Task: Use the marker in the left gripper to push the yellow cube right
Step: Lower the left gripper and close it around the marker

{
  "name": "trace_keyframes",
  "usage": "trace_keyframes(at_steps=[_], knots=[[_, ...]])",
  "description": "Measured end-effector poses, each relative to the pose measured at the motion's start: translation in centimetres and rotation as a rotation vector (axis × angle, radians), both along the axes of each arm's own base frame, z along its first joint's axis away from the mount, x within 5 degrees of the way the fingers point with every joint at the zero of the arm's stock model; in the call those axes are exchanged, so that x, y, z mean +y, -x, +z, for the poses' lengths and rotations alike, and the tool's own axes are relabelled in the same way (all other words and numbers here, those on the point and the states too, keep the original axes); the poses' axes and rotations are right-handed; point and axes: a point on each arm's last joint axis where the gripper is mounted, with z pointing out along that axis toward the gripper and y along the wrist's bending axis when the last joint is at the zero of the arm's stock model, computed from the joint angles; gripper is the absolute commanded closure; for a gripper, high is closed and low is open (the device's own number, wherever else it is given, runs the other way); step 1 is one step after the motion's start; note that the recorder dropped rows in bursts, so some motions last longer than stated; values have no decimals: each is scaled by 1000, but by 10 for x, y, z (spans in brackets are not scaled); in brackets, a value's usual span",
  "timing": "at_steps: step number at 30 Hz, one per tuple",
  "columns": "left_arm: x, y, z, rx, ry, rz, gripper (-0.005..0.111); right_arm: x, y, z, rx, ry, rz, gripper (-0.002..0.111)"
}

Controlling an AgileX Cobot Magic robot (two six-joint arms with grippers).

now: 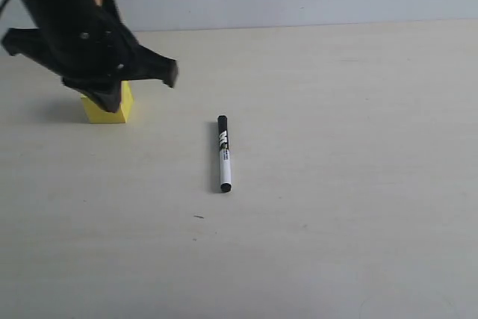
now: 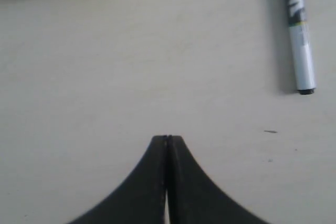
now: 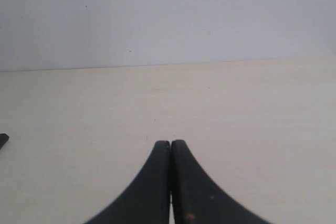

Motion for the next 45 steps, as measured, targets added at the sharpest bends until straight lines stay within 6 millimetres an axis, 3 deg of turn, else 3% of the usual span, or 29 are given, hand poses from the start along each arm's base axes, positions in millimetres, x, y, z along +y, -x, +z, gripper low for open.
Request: trace_keyframes(at_steps=[3,5,9,11,18,24,31,35,45], knots=[[-35,-3,-13,40,18,-49,100,0,0,0,0,0,0,108],[-57,-4,-22,66,36,-91,88,0,0,0,0,0,0,108],[-84,-10,-38,102,56,-121,57,0,0,0,0,0,0,108],[-92,-14,-48,118,60,-96,52,0,0,0,0,0,0,108],[-110,-31,-77,117,89,18,64,0,0,0,0,0,0,108],[-116,-38,-99,124,84,64,63,0,0,0,0,0,0,108],[-118,-42,-109,108,81,61,63,0,0,0,0,0,0,108],[-120,-45,-129,116,65,62,63,0,0,0,0,0,0,108],[-118,-52,-144,111,58,103,63,0,0,0,0,0,0,108]])
